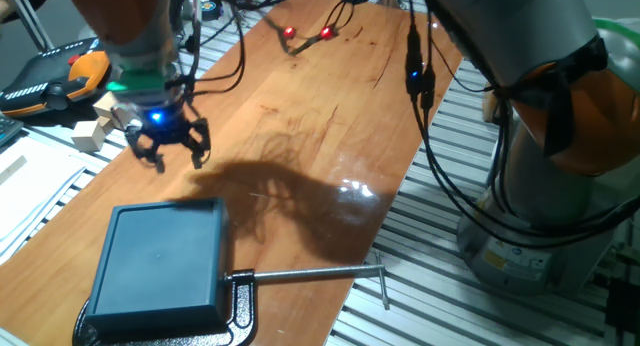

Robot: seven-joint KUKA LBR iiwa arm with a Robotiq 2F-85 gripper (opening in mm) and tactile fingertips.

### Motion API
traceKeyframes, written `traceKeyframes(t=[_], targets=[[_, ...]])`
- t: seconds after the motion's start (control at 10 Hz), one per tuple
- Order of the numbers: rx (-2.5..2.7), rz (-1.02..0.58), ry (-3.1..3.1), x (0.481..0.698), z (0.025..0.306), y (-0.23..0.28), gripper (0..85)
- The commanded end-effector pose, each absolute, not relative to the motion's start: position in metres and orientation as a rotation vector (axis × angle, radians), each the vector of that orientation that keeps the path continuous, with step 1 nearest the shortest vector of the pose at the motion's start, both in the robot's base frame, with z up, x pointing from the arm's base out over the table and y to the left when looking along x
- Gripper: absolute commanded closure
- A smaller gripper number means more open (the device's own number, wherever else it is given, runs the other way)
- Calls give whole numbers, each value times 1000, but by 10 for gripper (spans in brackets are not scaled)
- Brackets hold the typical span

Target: Grasp the handle and close the drawer

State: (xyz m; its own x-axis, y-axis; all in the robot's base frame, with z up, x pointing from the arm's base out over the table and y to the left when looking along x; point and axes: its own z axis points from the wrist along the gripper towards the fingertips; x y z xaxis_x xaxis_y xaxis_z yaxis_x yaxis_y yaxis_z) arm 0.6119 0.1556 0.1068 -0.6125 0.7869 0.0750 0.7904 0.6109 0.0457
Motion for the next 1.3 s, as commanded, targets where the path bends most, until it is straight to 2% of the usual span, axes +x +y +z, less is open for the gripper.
traceKeyframes(t=[0.0, 0.2, 0.3, 0.4, 0.8, 1.2], targets=[[-1333, -113, -2795, 611, 110, 154, 480], [-1262, -63, -2855, 605, 122, 157, 663], [-1223, -62, -2879, 602, 126, 155, 783], [-1198, -55, -2899, 600, 128, 155, 830], [-1125, -1, -2940, 593, 145, 171, 830], [-1105, -24, -2942, 595, 144, 171, 830]])
